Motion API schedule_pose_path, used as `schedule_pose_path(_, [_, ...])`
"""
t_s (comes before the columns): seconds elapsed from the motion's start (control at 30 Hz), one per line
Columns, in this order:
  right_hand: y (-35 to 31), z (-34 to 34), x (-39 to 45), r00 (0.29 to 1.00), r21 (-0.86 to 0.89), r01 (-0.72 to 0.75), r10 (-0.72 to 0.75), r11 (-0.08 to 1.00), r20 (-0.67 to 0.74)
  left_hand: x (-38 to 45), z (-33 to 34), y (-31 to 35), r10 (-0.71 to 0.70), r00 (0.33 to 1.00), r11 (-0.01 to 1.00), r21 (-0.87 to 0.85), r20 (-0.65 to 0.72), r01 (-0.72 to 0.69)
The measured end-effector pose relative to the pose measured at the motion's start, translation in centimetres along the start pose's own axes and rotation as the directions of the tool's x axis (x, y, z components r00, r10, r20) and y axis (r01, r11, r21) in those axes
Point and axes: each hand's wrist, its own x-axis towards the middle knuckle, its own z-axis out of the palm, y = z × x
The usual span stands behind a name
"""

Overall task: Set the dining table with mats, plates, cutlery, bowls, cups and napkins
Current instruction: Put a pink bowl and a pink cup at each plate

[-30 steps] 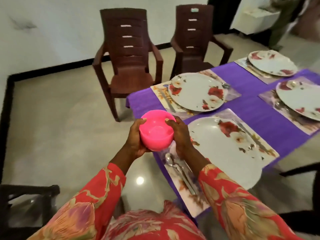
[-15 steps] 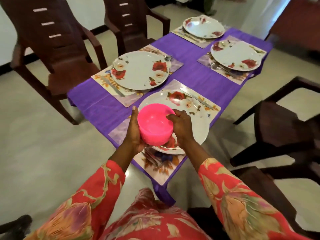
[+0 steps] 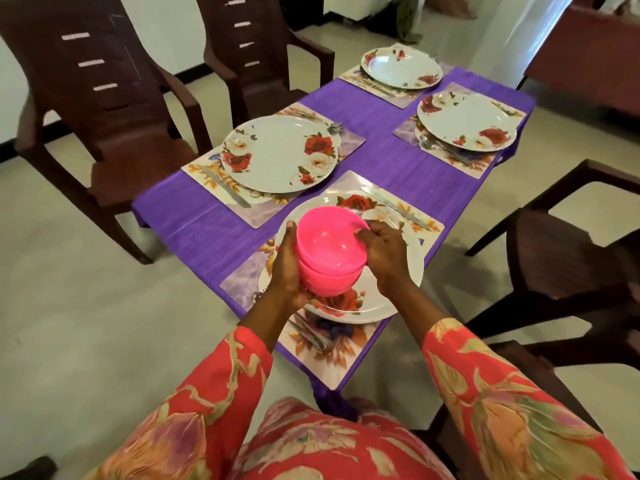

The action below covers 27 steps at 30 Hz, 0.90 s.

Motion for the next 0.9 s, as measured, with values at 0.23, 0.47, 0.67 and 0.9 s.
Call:
schedule_pose_path(0.23, [-0.3,-1.1,4.6,0.993,-0.047,0.059,-0.054,0.997,0.104,3.5,2.0,0.3,-0.033,0.997,0.999,-0.037,-0.066,0.031])
schedule_pose_path(0.47, [0.1,-3.6,13.6,0.961,-0.072,0.137,-0.115,0.988,0.252,9.3,7.1,-0.1,0.012,0.971,0.994,-0.100,-0.240,-0.037])
schedule_pose_path(0.67, [0.7,-8.1,21.5,0.913,-0.085,0.172,-0.127,0.981,0.387,13.1,14.6,-1.4,0.073,0.952,0.973,-0.188,-0.299,-0.134])
schedule_pose_path(0.9, [-0.3,-13.2,27.8,0.877,-0.004,0.157,-0.138,0.988,0.460,16.9,20.9,-2.2,0.086,0.964,0.938,-0.307,-0.252,-0.164])
